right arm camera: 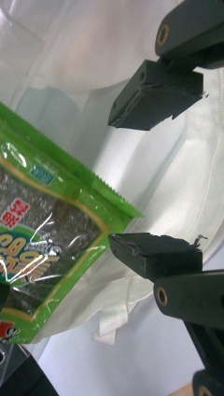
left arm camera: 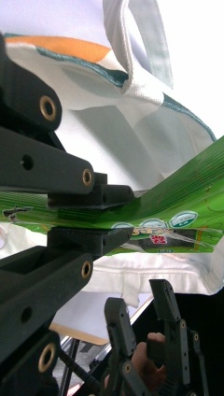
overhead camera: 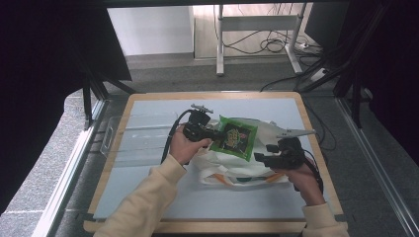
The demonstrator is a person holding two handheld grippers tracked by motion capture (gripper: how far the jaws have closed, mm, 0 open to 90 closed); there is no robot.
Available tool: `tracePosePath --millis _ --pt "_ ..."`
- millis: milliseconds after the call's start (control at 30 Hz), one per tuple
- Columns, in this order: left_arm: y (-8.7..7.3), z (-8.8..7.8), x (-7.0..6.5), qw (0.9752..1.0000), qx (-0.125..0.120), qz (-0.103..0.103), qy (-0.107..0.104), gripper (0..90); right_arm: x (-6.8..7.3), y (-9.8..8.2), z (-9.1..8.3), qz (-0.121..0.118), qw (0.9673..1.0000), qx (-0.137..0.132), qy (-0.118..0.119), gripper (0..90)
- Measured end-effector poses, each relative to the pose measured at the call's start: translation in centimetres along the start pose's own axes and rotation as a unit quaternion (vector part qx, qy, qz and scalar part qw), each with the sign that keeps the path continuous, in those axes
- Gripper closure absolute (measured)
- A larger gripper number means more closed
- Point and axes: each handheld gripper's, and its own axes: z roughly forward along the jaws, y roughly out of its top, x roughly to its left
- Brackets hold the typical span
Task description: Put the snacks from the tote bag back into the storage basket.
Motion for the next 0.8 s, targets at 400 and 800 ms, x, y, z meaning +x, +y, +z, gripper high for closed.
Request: tracePosePath --millis 400,800 --pt "0.2 -2.2 0.0 0.9997 -0.003 0.019 0.011 82.5 0.1 -0.5 -0.4 -0.005 1.0000 -0.002 0.004 36.5" --pt "0.1 -3.9 0.4 0.9994 -0.006 0.031 0.015 82.5 -0.1 -0.8 -0.1 -0.007 1.0000 0.006 0.001 35.8"
